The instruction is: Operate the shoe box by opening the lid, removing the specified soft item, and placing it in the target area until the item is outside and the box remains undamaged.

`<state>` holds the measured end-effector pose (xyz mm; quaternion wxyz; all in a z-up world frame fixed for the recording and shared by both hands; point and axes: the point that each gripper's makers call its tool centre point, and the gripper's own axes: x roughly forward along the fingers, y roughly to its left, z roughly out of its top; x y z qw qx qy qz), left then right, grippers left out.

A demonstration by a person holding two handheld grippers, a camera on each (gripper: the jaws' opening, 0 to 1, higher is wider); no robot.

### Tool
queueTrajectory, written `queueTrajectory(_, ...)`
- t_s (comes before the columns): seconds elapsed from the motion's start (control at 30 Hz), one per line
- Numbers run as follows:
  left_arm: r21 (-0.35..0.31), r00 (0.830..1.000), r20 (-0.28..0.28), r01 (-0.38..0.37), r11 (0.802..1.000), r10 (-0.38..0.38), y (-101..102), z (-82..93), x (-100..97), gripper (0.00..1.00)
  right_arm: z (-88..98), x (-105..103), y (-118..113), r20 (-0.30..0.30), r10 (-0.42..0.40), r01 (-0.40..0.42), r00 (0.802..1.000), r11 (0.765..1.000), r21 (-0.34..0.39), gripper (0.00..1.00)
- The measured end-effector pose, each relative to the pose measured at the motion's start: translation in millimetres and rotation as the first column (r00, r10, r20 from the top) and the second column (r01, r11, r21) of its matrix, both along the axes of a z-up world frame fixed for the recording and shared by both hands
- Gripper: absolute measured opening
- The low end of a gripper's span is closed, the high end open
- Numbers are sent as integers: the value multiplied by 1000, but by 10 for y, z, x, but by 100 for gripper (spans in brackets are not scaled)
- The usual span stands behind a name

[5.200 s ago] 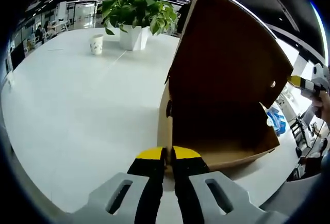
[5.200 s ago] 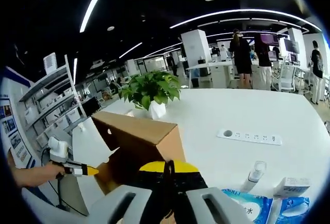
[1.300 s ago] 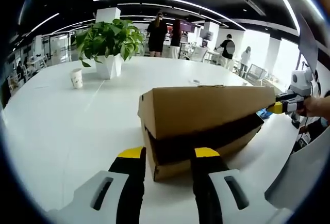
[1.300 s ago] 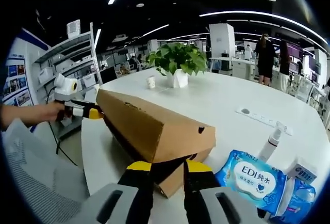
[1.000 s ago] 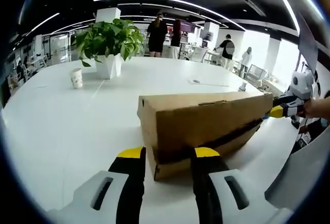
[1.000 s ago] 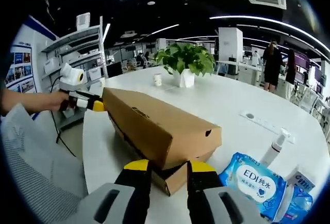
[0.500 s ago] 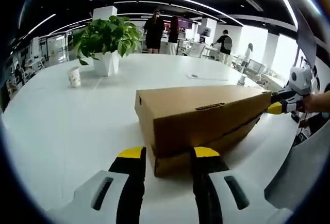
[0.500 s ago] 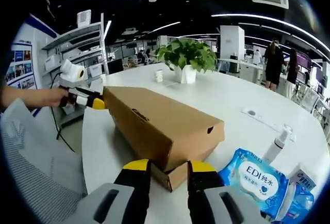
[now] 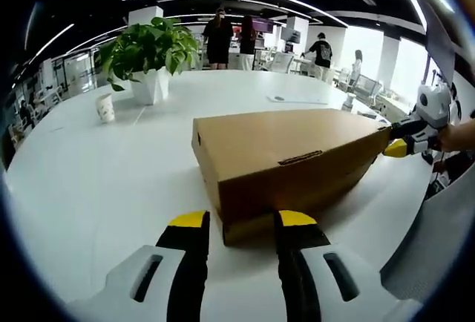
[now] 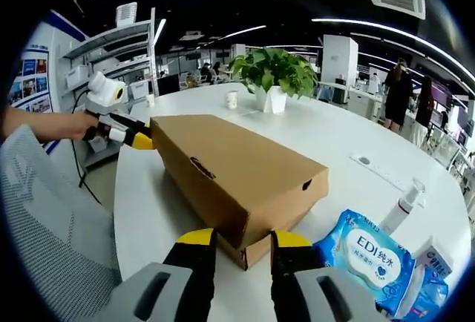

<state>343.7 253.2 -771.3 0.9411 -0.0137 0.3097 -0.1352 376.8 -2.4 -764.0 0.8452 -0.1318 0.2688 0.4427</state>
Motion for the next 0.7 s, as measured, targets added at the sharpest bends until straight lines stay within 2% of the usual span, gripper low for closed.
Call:
queueTrajectory(0.33,3,999,-38,16,1000,-16,-51,-129,-40,34,-53,-7,11,-9,-3,3,1000,1000,-5,26)
queueTrajectory(0.7,-5,1000,-21,-6,1000,6,33,-67,-53,35,19,13,-16,-1,-13,13,1000,1000,14,29)
